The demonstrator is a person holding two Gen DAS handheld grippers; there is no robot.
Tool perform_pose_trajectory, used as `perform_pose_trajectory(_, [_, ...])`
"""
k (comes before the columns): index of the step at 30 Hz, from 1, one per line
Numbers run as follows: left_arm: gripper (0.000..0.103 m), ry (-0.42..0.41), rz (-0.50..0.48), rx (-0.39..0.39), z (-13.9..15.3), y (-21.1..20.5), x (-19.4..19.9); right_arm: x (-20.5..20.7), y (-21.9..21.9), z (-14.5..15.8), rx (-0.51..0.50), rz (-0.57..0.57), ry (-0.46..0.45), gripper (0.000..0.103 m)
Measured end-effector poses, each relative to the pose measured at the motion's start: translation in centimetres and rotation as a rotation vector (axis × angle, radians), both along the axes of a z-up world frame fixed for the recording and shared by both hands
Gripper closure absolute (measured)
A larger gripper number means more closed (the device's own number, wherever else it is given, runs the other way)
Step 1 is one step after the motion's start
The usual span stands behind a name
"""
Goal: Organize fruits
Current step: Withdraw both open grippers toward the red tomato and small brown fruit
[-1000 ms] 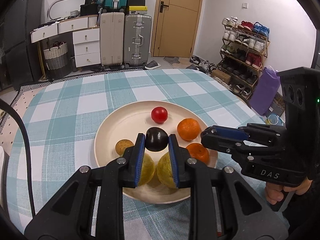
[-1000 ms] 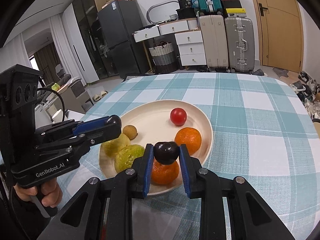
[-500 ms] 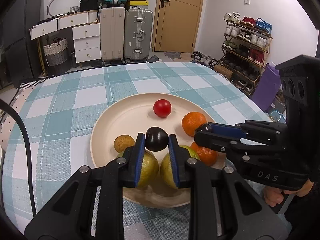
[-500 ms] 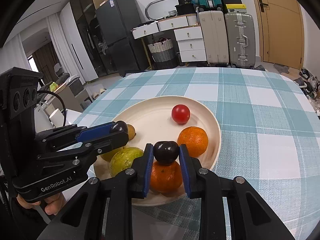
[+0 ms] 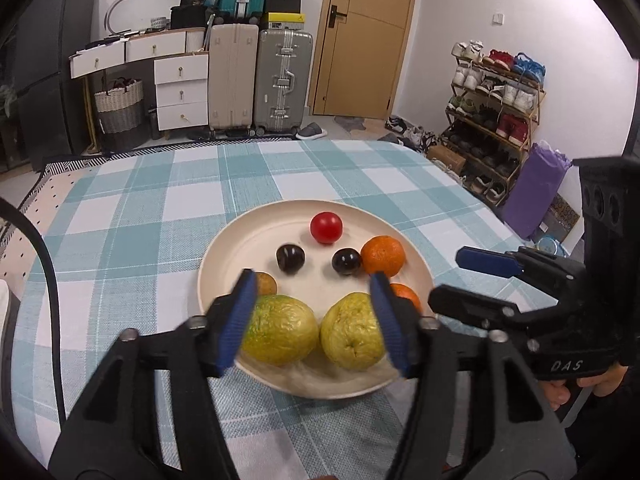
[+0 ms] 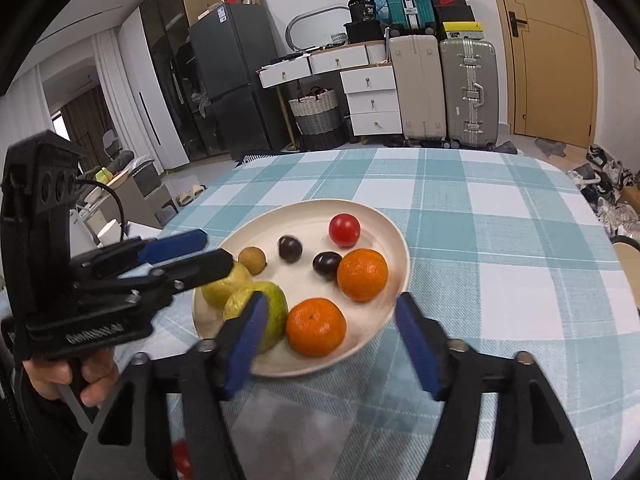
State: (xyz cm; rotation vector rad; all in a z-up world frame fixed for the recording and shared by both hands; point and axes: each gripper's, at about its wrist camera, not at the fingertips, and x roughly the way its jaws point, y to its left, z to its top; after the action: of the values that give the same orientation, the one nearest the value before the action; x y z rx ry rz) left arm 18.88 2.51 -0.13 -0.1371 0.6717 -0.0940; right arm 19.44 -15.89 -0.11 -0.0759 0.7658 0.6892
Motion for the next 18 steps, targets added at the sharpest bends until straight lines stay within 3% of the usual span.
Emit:
perform_pose_trajectory(2, [0.022,-0.009,0.016,0.011,0.6,0.0,-1.0,-0.6,-0.5,0.3,-0.006,-0.002,-0.008,0.018])
perform_pose_trajectory(6, [0.015,-0.034,0.032,0.044,1.7,-0.2,-3.5,-1.5,-1.2,0.6,-0.022,-0.004,-0.017,0.001])
perform_pose_trajectory(9, [0.0,-0.041,0.044,0.071,2.3,-0.5,-5.5,-2.3,-1.8,0.9,-0.024,-0.013,-0.03,0.0])
perform_pose_trajectory(18, [0.001,-0.063,0.069,0.097,3.4,-0.8,-9.9,-4.5,-3.0,1.5,-0.005,-0.017,-0.031,0.0])
